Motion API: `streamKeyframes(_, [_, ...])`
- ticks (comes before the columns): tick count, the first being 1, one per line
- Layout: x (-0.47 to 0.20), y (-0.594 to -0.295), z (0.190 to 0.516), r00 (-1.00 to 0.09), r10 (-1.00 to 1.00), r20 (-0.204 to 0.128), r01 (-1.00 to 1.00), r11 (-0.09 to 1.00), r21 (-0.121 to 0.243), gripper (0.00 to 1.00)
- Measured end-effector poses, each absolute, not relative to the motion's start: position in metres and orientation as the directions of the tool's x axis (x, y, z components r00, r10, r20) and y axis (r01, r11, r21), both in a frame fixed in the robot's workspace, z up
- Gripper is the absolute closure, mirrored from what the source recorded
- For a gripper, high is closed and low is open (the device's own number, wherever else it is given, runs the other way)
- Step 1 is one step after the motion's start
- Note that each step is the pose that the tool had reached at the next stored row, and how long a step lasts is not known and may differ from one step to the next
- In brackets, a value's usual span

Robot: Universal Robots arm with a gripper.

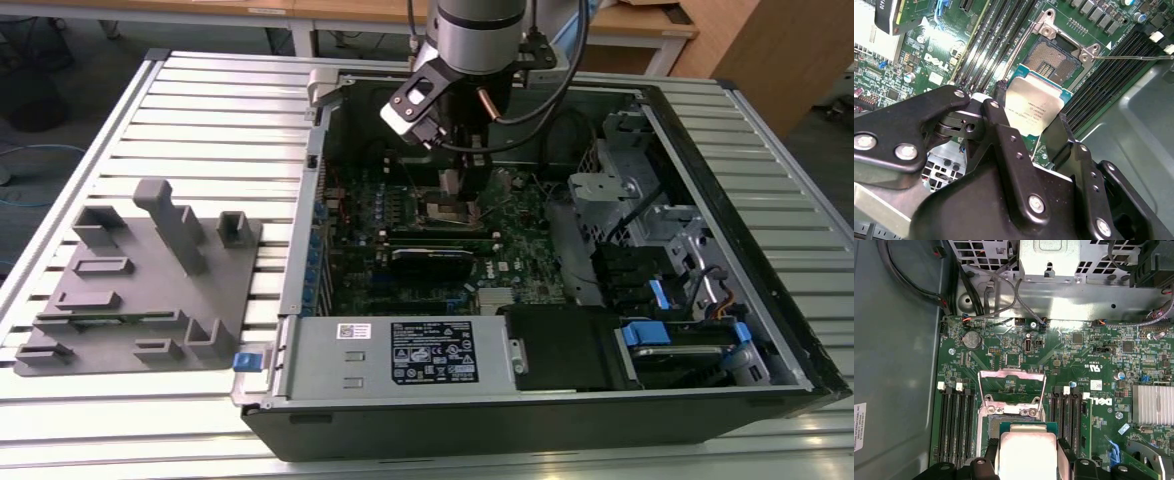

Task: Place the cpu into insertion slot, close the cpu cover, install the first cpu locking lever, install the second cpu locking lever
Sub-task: 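Place the cpu into insertion slot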

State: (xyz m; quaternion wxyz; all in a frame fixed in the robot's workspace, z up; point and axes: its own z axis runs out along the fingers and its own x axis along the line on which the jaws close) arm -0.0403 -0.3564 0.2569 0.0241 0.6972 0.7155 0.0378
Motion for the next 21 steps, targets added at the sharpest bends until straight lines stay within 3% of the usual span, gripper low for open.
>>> streamKeyframes(21, [-0.0403, -0.3565, 0.2483, -0.027, 0.999, 0.018, 0.996, 0.025, 0.087, 0.46])
